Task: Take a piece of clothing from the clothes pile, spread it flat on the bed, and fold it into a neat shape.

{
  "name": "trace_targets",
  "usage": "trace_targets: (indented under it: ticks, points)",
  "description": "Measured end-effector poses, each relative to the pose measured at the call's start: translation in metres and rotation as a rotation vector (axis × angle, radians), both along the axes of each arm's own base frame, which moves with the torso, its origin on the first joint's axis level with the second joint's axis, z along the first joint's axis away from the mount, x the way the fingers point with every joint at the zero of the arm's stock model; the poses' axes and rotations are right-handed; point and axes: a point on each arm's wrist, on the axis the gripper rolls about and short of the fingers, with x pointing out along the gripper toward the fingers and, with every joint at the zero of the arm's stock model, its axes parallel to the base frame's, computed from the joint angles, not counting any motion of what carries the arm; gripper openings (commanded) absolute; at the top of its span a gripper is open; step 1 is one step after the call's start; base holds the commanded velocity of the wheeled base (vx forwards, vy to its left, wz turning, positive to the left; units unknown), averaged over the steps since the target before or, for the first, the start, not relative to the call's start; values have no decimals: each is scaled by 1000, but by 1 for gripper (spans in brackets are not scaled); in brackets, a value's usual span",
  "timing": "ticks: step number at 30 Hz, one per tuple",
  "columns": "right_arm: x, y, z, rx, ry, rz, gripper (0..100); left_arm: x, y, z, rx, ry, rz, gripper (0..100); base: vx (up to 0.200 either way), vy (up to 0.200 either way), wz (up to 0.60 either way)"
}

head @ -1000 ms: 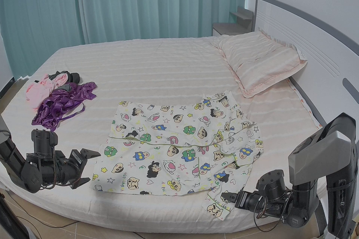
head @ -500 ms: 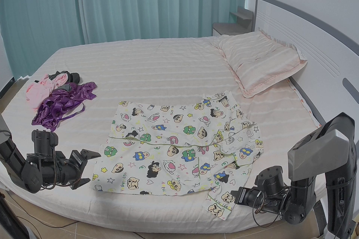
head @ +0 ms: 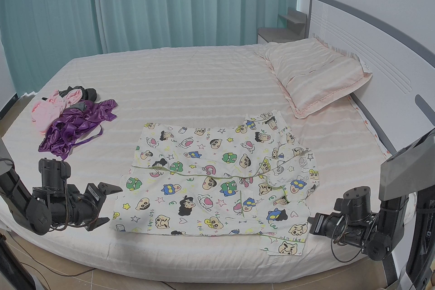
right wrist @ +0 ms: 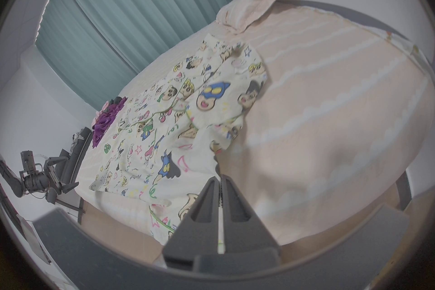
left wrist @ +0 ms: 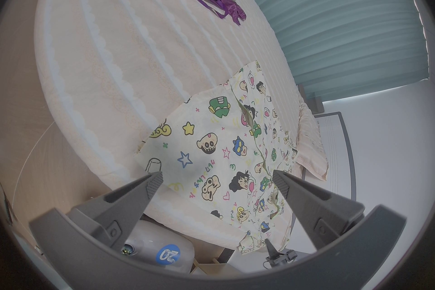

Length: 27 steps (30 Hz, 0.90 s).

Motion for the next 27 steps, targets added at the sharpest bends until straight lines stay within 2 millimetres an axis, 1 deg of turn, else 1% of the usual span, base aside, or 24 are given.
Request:
trace_targets:
  ticks: [6, 9, 10, 19, 23, 27]
  points:
    - [5, -16, 9, -46, -37, -16, 0, -1, 0, -1, 1, 3, -2, 100, 0, 0, 0]
    - [8, -18, 10, -46, -47, -18, 0, 0, 0, -1, 1, 3, -2, 100, 0, 0, 0]
    - [8, -19, 10, -41, -45, -14, 100, 0, 0, -1, 0, 3, -1, 100, 0, 0, 0]
    - [-21, -16, 9, 49, 21, 105, 100, 0, 0, -2, 0, 8, -1, 100, 0, 0, 0]
    - [-26, -11, -2, 39, 60, 134, 100, 0, -1, -2, 0, 10, -2, 100, 0, 0, 0]
    - [-21, 1, -12, 39, 69, 171, 100, 0, -1, -2, -1, 10, -3, 100, 0, 0, 0]
